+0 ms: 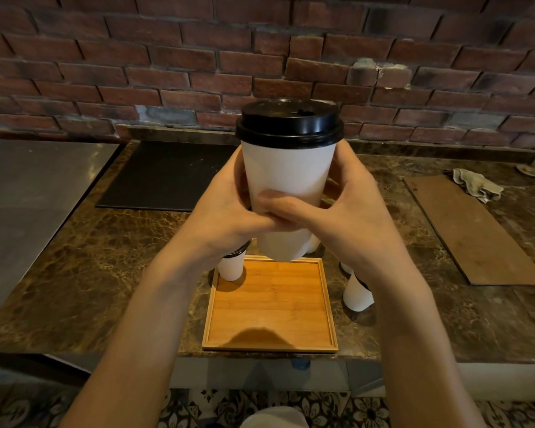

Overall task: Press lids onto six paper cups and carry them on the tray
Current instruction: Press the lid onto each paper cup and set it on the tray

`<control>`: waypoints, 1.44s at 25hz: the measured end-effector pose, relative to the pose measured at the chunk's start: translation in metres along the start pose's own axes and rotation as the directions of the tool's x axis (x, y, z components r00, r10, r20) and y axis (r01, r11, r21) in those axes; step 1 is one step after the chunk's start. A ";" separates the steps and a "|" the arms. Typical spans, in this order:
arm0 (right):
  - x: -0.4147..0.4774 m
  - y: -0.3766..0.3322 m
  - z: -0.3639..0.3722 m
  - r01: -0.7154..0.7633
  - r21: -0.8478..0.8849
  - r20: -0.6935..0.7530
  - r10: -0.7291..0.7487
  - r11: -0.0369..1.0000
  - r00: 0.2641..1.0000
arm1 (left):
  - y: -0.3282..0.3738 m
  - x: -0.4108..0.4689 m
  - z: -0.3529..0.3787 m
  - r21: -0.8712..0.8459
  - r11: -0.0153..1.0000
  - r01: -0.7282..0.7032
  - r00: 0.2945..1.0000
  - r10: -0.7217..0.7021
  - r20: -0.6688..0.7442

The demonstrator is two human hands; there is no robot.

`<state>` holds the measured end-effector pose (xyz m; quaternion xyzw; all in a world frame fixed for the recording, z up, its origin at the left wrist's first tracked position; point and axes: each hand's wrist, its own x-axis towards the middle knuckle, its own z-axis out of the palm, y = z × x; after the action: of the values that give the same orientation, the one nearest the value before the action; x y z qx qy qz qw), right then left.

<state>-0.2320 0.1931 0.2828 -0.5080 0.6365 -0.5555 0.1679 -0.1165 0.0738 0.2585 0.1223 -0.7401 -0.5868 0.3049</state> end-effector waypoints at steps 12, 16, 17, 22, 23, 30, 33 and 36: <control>0.004 0.000 0.005 -0.008 -0.004 -0.047 0.008 1.000 0.999 | -0.001 0.003 -0.003 0.017 1.000 -0.011 0.999 0.010 0.039; 0.006 0.001 0.000 0.004 0.108 0.019 -0.006 0.994 1.000 | 0.001 0.002 -0.006 -0.034 0.999 0.002 0.998 0.001 0.070; 0.007 0.002 -0.001 0.006 0.142 0.035 -0.011 0.990 0.999 | 0.001 0.002 -0.006 -0.047 0.999 0.008 0.997 -0.004 0.079; 0.008 0.006 -0.005 0.011 0.212 0.103 -0.034 0.977 0.994 | 0.001 0.002 -0.007 -0.082 0.996 0.031 0.991 -0.020 0.130; 0.009 0.007 -0.006 0.012 0.221 0.113 -0.038 0.975 0.993 | 0.000 0.002 -0.008 -0.084 0.996 0.036 0.990 -0.024 0.137; 0.011 0.012 -0.009 -0.005 0.280 0.180 -0.048 0.960 0.982 | 0.000 0.002 -0.012 -0.098 0.993 0.064 0.979 -0.043 0.199; 0.012 0.015 -0.009 -0.016 0.283 0.193 -0.040 0.959 0.980 | 0.002 0.002 -0.012 -0.093 0.994 0.054 0.975 -0.033 0.218; 0.013 0.017 -0.008 -0.019 0.264 0.196 -0.035 0.964 0.980 | 0.004 0.002 -0.013 -0.084 0.996 0.042 0.979 -0.024 0.204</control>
<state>-0.2517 0.1844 0.2756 -0.5366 0.5344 -0.5827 0.2950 -0.1099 0.0635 0.2642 0.0607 -0.7385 -0.6333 0.2232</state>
